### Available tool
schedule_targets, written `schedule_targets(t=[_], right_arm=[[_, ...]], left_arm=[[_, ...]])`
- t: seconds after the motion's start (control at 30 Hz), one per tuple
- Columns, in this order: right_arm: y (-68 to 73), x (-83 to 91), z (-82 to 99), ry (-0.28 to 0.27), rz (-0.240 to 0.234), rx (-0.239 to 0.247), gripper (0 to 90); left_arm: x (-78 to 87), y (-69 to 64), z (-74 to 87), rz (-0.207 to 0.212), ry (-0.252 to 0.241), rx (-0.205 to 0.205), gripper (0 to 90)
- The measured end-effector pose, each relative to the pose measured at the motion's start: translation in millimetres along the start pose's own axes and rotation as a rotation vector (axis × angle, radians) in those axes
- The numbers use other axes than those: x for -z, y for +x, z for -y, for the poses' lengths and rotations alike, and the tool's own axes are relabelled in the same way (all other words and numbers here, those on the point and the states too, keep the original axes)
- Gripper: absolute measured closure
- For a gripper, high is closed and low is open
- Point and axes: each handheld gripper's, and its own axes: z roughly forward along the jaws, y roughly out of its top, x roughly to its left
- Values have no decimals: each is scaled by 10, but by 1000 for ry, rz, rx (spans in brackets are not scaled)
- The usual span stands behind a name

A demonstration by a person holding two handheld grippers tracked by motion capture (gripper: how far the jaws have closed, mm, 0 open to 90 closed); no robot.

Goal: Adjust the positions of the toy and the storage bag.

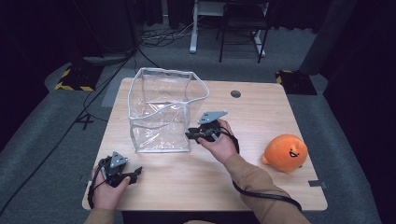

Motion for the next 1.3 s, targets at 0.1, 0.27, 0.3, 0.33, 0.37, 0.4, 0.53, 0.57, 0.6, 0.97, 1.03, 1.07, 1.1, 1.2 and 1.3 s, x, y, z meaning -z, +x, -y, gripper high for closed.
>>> schedule_targets(t=[0.1, 0.27, 0.3, 0.33, 0.37, 0.4, 0.53, 0.57, 0.6, 0.97, 1.03, 1.07, 1.1, 1.2, 1.3], right_arm=[[8, 7, 8, 0, 9, -1, 881], [59, 103, 64, 7, 19, -2, 883], [73, 131, 88, 5, 18, 0, 884], [90, 161, 116, 0, 15, -4, 884], [105, 193, 146, -4, 12, -6, 883], [119, 228, 176, -6, 9, -7, 883], [160, 345, 273, -13, 6, -22, 883], [190, 430, 348, -22, 7, -27, 883], [190, 430, 348, -22, 7, -27, 883], [354, 939, 752, -41, 3, -69, 883], [372, 979, 776, -37, 4, -74, 883], [417, 1066, 835, -33, 4, -80, 883], [438, 1095, 858, -33, 2, -83, 883], [529, 1231, 954, -28, 1, -77, 883], [574, 1299, 1004, -27, 0, -79, 883]], left_arm=[[4, -2, 1, -3, -3, -4, 318], [2, -48, -12, -21, -22, -16, 335], [3, -76, -30, -13, -43, -7, 335], [3, -76, -30, -13, -43, -7, 334], [6, -92, -44, -13, -48, -4, 334], [7, -125, -76, -11, -54, -16, 333], [-10, -214, -123, 18, -49, -32, 329], [-17, -243, -132, 27, -42, -34, 320], [-30, -281, -140, 45, -34, -46, 320], [9, -619, -212, 115, -38, -136, 320], [36, -679, -200, 143, -42, -140, 319], [59, -715, -193, 154, -45, -146, 320], [91, -767, -186, 165, -52, -155, 319], [131, -853, -182, 178, -63, -171, 320], [143, -910, -176, 184, -61, -188, 320]])
